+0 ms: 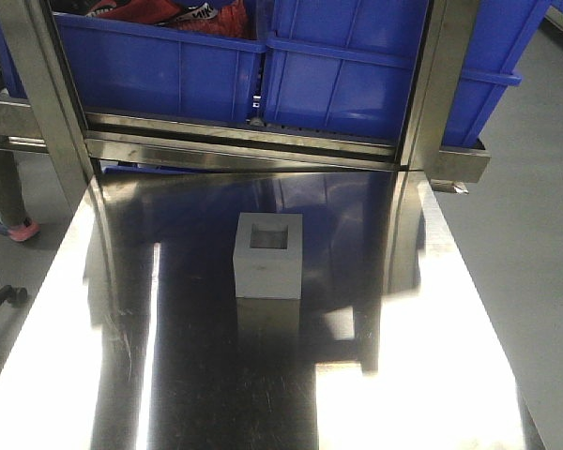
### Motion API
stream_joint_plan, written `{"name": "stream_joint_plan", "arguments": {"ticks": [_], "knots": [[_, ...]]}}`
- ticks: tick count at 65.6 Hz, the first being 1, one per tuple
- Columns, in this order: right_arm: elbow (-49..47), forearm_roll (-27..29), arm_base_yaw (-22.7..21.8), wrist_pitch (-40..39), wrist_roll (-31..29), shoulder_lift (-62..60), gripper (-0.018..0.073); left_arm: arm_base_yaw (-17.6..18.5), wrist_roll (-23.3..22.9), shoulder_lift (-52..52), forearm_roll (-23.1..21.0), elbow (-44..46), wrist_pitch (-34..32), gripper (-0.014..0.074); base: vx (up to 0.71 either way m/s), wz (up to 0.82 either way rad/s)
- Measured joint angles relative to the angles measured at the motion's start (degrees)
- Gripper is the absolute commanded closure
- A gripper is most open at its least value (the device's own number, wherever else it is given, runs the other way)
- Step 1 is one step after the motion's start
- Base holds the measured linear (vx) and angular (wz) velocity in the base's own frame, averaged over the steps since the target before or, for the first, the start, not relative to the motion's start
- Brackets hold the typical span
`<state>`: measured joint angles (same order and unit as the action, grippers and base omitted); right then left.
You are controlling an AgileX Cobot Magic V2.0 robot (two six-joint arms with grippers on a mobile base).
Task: Sort gray base to blue bin
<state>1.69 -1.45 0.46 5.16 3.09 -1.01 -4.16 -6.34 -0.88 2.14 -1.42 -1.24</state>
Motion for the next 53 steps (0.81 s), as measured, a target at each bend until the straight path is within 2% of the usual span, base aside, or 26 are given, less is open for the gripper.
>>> {"name": "stream_joint_plan", "arguments": {"ticks": [12,19,27,34,41,46,53], "knots": [[0.0,0.0,0.0,0.0,0.0,0.0,0.0564,0.0,-0.5,0.0,0.2,1.2,-5.5,0.0593,0.00,0.00],[0.0,0.0,0.0,0.0,0.0,0.0,0.0564,0.0,1.6,1.2,1.9,9.0,1.2,0.0593,0.00,0.00],[0.0,0.0,0.0,0.0,0.0,0.0,0.0564,0.0,6.3,9.0,3.1,21.9,11.2,0.0593,0.00,0.00],[0.0,0.0,0.0,0.0,0.0,0.0,0.0564,0.0,8.1,17.4,3.3,31.0,20.5,0.0593,0.00,0.00],[0.0,0.0,0.0,0.0,0.0,0.0,0.0564,0.0,8.4,23.6,3.3,35.9,27.0,0.0591,0.00,0.00],[0.0,0.0,0.0,0.0,0.0,0.0,0.0564,0.0,8.4,25.6,3.2,36.9,28.7,0.0582,0.00,0.00],[0.0,0.0,0.0,0.0,0.0,0.0,0.0564,0.0,8.4,26.1,2.6,37.1,29.8,0.0488,0.00,0.00]]}}
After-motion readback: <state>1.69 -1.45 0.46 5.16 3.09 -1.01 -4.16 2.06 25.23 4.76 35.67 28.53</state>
